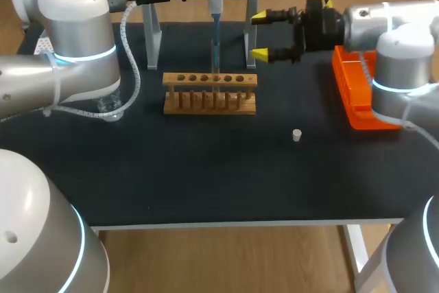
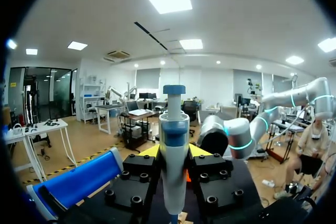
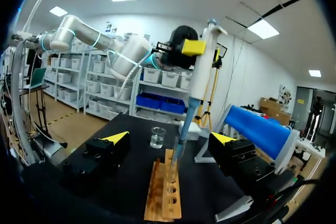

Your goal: Invert the test tube, pick up the pipette, mount the tip to pipette, aspirate from beaker and dispense into the tube, eject the tip, return the pipette, and cap with the stopper.

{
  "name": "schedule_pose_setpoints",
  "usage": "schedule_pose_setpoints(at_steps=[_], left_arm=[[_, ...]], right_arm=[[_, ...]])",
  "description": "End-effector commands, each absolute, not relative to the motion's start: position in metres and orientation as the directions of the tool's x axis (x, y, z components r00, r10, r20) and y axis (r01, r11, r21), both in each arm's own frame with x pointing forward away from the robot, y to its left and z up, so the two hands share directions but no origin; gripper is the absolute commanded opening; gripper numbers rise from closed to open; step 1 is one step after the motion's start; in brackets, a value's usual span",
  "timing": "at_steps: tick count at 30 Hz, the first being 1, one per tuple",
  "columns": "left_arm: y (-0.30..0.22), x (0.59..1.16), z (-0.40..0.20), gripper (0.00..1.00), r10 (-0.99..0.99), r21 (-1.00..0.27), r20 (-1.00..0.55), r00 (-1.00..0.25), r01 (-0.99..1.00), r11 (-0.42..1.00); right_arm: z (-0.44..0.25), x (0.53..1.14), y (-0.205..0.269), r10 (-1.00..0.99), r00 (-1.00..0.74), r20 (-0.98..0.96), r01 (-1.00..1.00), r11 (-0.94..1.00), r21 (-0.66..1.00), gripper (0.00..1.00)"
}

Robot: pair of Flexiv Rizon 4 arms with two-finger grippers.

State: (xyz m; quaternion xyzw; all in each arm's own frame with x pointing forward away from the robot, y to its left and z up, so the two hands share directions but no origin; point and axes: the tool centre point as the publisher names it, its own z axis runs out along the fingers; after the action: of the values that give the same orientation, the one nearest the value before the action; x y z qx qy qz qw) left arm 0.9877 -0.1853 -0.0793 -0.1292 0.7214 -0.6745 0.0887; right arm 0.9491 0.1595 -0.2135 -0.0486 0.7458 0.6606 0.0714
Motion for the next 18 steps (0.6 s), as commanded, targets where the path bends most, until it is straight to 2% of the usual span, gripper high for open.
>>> schedule_pose_setpoints(at_steps=[1,18], left_arm=[[-0.186,0.987,-0.079,0.00,-0.309,-0.996,0.047,-0.950,-0.067,0.056],[-0.186,0.987,-0.079,0.00,-0.309,-0.996,0.047,-0.950,-0.067,0.056]], right_arm=[[-0.229,0.964,0.175,0.007,-0.989,-0.150,-0.148,0.140,0.979,1.00],[-0.255,0.974,0.208,-0.012,-0.997,-0.079,-0.080,0.209,0.975,1.00]])
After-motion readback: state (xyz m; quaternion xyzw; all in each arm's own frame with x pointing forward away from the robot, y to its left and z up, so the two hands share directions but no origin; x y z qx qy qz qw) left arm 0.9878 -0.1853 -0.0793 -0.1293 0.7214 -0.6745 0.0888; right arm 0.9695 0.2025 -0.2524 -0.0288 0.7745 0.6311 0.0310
